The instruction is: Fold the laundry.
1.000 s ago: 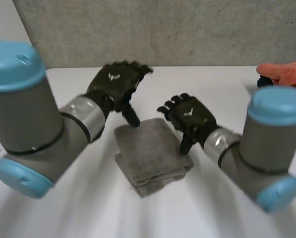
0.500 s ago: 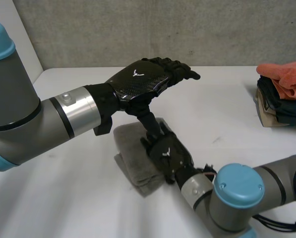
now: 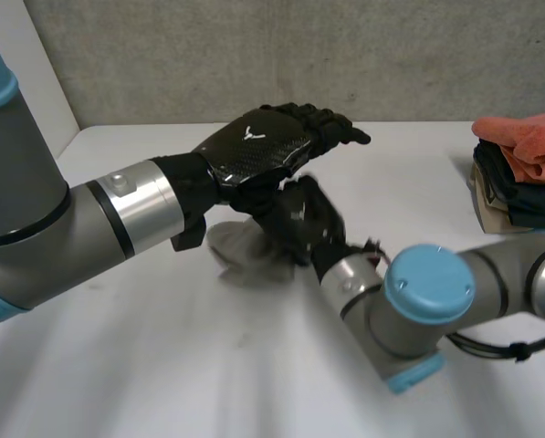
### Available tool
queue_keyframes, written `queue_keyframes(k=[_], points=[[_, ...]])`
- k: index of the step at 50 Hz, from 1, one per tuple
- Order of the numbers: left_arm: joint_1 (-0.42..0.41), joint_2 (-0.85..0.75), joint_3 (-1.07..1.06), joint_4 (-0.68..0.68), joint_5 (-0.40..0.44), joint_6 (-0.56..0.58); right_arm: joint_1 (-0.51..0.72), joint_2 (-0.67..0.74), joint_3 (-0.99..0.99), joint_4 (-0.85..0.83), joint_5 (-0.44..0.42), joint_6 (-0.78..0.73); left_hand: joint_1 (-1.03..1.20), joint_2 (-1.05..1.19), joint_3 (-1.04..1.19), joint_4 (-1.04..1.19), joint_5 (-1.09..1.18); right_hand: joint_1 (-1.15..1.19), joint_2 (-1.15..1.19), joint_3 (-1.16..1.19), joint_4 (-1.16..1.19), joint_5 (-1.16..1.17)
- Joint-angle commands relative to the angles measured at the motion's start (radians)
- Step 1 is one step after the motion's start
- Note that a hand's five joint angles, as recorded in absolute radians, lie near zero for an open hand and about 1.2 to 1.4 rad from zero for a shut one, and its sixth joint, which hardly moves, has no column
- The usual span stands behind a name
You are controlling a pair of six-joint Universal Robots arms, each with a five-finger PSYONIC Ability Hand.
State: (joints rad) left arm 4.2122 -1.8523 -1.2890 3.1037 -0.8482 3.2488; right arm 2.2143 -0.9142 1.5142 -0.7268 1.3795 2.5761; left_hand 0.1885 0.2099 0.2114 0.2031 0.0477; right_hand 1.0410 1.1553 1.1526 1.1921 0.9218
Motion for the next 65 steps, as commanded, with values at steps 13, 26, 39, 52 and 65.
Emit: queue_keyframes(k=[13, 26, 39, 52, 65], points=[[0.002, 0.085, 0.065, 0.003, -0.023, -0.040, -0.390, -0.150, -0.336, 0.081, 0.096, 0.088, -0.014, -0.035, -0.037, -0.029, -0.048, 0.355, 0.241, 0.244, 0.204, 0.300], [-0.003, 0.076, -0.019, 0.019, -0.022, -0.050, -0.815, -0.009, -0.267, 0.023, -0.075, 0.079, -0.014, -0.035, -0.037, -0.029, -0.048, 0.355, 0.241, 0.244, 0.204, 0.300], [-0.030, 0.070, -0.036, 0.069, -0.023, -0.050, -0.927, 0.061, -0.181, 0.026, -0.246, 0.030, -0.014, -0.035, -0.037, -0.029, -0.048, -0.866, -0.981, -0.978, -1.018, -0.922], [-0.083, 0.085, -0.030, 0.069, -0.026, -0.052, -0.962, -0.282, -0.108, 0.367, -0.209, 0.185, -0.014, -0.035, -0.037, -0.029, -0.048, -0.866, -0.981, -0.978, -1.018, -0.922], [-0.129, 0.113, 0.020, 0.113, -0.052, -0.081, -1.079, -0.373, -0.384, 0.652, 0.161, 0.062, -0.014, -0.035, -0.037, -0.029, -0.048, -0.866, -0.981, -0.978, -1.018, -0.922]])
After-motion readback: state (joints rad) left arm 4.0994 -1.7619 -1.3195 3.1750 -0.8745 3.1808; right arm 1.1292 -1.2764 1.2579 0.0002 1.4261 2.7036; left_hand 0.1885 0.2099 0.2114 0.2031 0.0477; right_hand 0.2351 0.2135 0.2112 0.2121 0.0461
